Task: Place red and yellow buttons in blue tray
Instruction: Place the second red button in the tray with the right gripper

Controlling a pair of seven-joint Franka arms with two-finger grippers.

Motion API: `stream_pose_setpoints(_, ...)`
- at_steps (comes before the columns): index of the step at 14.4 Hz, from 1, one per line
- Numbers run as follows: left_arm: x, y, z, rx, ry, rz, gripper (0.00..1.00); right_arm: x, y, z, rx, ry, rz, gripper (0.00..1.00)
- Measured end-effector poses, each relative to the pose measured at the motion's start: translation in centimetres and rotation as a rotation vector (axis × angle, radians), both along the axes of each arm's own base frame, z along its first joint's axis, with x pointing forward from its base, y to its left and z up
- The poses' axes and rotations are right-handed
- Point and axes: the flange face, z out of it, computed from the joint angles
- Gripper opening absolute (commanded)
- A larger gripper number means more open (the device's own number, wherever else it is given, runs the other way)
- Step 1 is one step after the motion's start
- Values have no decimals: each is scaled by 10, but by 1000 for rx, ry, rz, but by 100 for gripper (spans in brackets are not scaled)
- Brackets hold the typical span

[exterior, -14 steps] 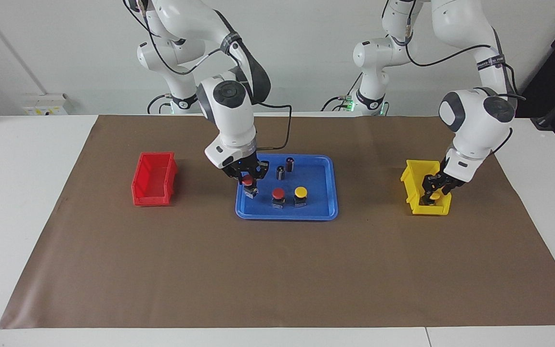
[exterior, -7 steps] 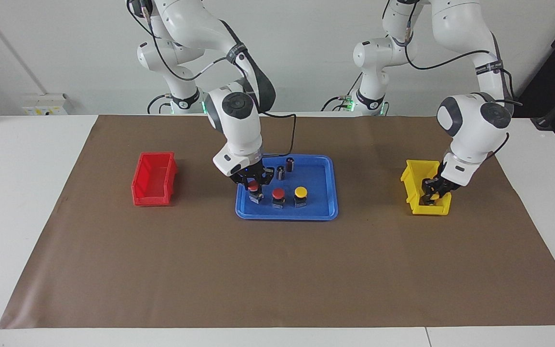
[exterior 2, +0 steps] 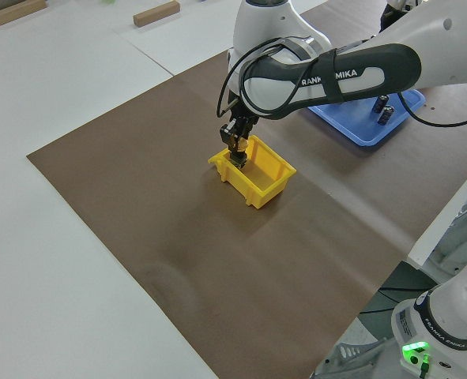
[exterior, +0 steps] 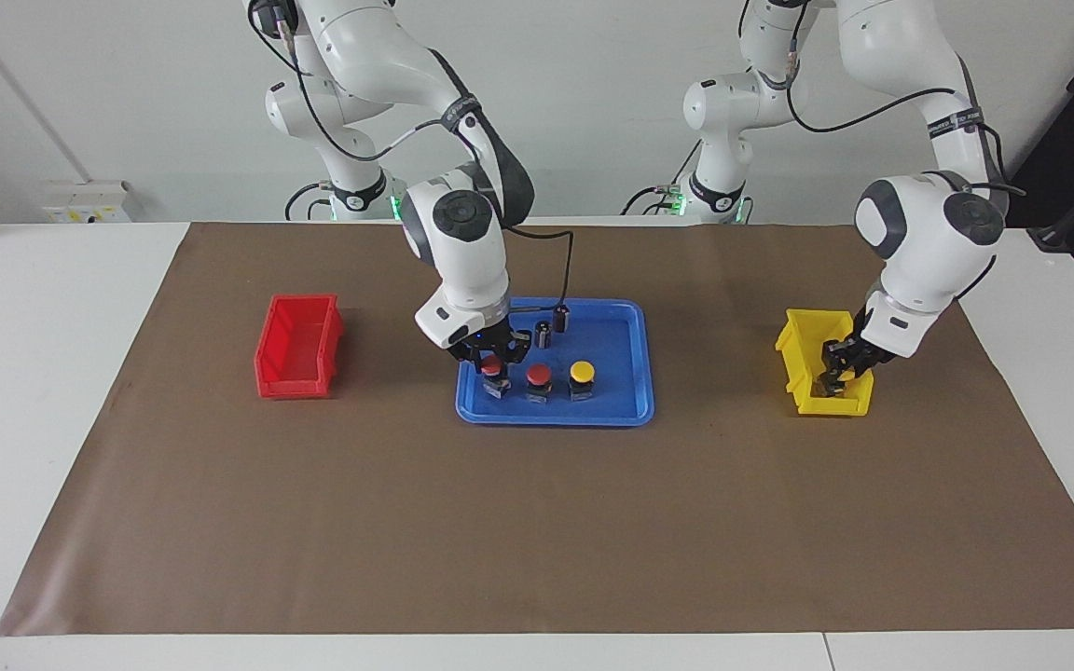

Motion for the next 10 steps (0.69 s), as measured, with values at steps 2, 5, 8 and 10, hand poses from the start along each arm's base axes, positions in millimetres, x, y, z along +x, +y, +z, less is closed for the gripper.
stream_pose_setpoints(2, 5, -2, 46, -3, 17, 27, 2, 0, 0, -1, 0, 0, 0, 65)
stream_pose_setpoints(5, 3, -20, 86, -6, 10, 22, 2, 2, -2, 3, 4, -10, -4, 65)
stream_pose_setpoints(8, -2, -91, 90, -7, -5, 13, 2, 18, -12, 32, 23, -50, -29, 65)
stream_pose_setpoints(10, -12, -156, 89, -10, -19, 7, 2, 28, -19, 71, 25, -54, -40, 66)
